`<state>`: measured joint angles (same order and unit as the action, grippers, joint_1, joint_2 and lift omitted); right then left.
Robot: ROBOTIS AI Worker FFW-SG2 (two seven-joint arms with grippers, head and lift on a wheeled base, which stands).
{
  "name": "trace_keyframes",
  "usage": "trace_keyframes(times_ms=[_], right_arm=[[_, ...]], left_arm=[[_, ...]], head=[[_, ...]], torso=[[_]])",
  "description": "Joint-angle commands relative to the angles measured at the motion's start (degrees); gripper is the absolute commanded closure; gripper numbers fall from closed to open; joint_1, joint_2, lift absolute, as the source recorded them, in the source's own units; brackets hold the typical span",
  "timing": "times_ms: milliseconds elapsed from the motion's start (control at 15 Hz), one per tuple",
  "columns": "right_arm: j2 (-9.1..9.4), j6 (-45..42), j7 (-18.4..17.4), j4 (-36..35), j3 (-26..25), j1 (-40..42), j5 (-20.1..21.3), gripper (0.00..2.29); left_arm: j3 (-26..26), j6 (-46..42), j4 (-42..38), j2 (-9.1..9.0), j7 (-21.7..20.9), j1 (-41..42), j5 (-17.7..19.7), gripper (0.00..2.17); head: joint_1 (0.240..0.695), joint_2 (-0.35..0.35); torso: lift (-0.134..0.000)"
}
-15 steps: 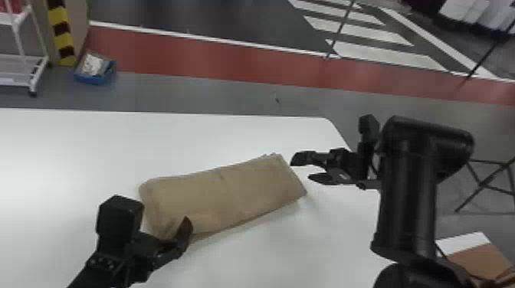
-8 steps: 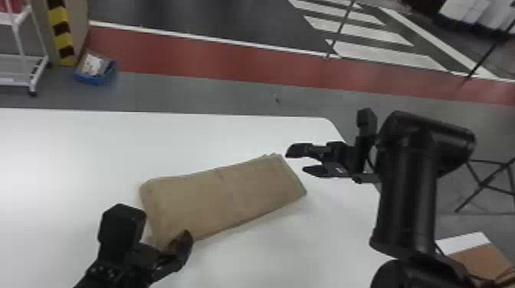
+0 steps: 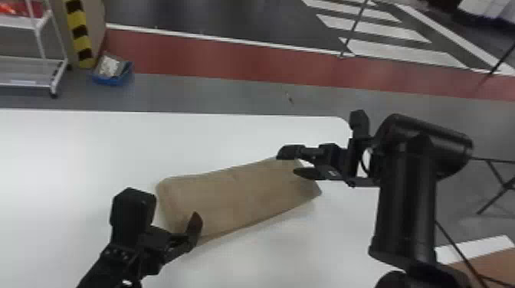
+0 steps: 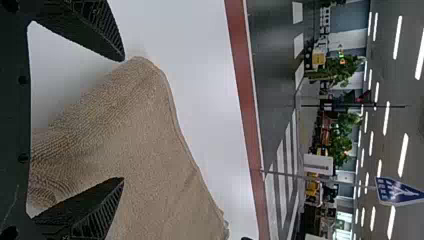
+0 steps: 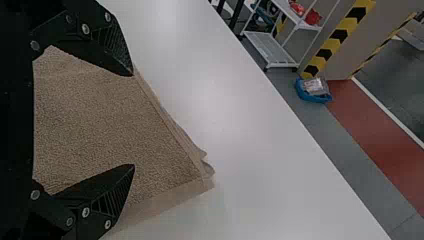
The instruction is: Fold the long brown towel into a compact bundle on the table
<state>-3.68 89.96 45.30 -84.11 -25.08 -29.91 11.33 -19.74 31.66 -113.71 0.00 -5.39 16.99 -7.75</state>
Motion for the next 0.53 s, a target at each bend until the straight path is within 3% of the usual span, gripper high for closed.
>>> trace_keyframes(times_ms=[0, 467], right_arm=[[0.96, 0.1, -0.4, 1.3, 0.5, 0.3, 0.4, 0.28], [1.66, -0.4, -1.5, 2.5, 2.0, -0.9, 1.1, 0.28]], left_arm=[[0.0, -0.2, 2.5, -0.15, -0.1, -1.2, -0.5, 0.03], [-0.9, 4.3, 0.5, -0.15, -2.3, 1.0, -3.2, 0.03]], head=[[0.695, -0.280], [0.695, -0.261]], torso=[[-0.125], [-0.125]])
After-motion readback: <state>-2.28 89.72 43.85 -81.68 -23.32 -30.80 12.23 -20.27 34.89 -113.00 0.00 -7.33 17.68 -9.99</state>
